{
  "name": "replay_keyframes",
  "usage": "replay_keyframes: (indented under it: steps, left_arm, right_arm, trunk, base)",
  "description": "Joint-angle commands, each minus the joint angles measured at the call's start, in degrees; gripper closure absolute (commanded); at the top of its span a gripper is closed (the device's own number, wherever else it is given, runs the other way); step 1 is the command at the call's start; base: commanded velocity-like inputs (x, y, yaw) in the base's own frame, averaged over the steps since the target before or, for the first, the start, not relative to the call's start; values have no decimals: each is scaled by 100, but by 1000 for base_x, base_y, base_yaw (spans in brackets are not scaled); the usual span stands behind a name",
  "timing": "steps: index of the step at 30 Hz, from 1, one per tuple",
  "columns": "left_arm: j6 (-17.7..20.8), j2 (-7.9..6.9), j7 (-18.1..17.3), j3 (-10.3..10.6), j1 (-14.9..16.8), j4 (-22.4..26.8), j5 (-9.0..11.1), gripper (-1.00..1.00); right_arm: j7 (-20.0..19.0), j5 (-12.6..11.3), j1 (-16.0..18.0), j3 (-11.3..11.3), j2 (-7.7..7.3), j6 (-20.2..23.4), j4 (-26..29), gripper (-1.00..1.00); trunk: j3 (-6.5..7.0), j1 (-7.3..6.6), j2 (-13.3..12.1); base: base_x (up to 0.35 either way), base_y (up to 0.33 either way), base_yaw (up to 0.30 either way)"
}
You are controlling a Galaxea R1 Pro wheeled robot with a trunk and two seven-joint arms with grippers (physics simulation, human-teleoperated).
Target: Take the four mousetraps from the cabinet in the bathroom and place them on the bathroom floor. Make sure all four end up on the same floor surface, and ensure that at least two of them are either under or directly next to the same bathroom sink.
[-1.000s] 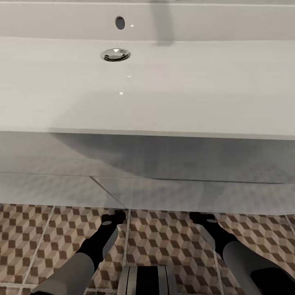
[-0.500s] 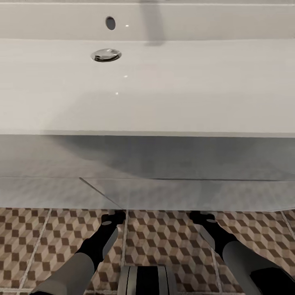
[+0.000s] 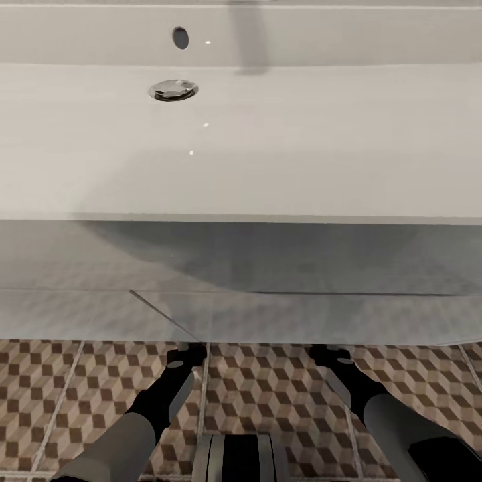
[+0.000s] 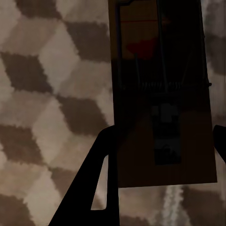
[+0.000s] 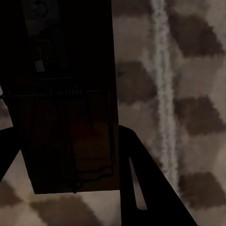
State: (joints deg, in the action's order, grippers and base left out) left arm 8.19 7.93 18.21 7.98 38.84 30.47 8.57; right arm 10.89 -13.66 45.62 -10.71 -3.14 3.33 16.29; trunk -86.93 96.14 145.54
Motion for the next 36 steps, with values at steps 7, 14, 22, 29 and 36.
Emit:
replay_keyframes:
  steps: [7,14,22,29,36]
  left_arm:
    - [19,-2,61,51,1,11,53,100]
    - [14,-2,67,44,1,15,57,100]
    - [26,22,69,34,1,18,57,100]
    - [40,19,69,39,1,13,57,100]
    - [35,6,69,37,1,11,52,100]
  right_arm:
    - [34,-70,0,-61,-3,40,15,100]
    - [30,-68,0,-62,-3,44,15,100]
    - [41,-67,0,-63,-8,33,15,100]
    - [44,-67,0,-63,-11,22,15,100]
    - [34,-67,0,-58,-10,19,15,100]
  trunk:
    - [-3,-1,1]
    - [-3,-1,1]
    - [-26,2,3]
    - [-181,20,12]
    - [-291,33,19]
  base:
    - [0,0,0]
    - [0,0,0]
    - [0,0,0]
    - [0,0,0]
    - [0,0,0]
